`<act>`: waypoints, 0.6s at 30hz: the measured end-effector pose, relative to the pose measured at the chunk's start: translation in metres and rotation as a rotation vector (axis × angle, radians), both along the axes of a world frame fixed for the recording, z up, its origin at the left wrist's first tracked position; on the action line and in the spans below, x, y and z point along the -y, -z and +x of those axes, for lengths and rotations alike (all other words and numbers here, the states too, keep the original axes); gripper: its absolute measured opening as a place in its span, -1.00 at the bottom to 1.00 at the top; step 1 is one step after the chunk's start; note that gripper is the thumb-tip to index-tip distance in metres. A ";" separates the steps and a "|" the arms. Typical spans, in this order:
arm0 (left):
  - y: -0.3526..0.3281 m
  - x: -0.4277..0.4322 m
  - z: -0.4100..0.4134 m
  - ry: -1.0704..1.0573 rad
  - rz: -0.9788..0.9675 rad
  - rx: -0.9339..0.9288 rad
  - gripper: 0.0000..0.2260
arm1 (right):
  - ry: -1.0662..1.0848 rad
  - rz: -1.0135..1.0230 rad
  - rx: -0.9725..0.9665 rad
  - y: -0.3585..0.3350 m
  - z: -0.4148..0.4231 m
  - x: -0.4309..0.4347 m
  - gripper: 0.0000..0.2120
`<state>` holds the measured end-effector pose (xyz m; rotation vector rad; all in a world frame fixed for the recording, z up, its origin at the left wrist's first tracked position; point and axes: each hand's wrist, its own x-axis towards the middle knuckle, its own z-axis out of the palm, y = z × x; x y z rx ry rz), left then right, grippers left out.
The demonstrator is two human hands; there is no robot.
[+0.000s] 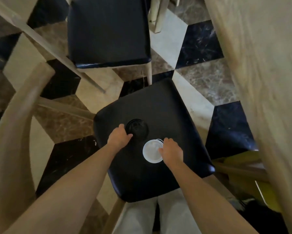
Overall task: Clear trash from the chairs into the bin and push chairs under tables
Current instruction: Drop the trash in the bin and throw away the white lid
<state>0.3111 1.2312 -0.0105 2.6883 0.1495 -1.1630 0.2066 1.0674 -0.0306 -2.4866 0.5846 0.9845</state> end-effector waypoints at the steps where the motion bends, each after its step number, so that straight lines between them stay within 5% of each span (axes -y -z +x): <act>1: 0.006 0.003 0.002 -0.029 -0.013 -0.001 -0.46 | -0.006 -0.020 0.007 0.003 0.001 0.000 -0.70; 18: 0.011 0.033 0.009 -0.253 -0.174 0.053 -0.75 | 0.295 0.105 0.136 -0.018 -0.014 0.047 -0.85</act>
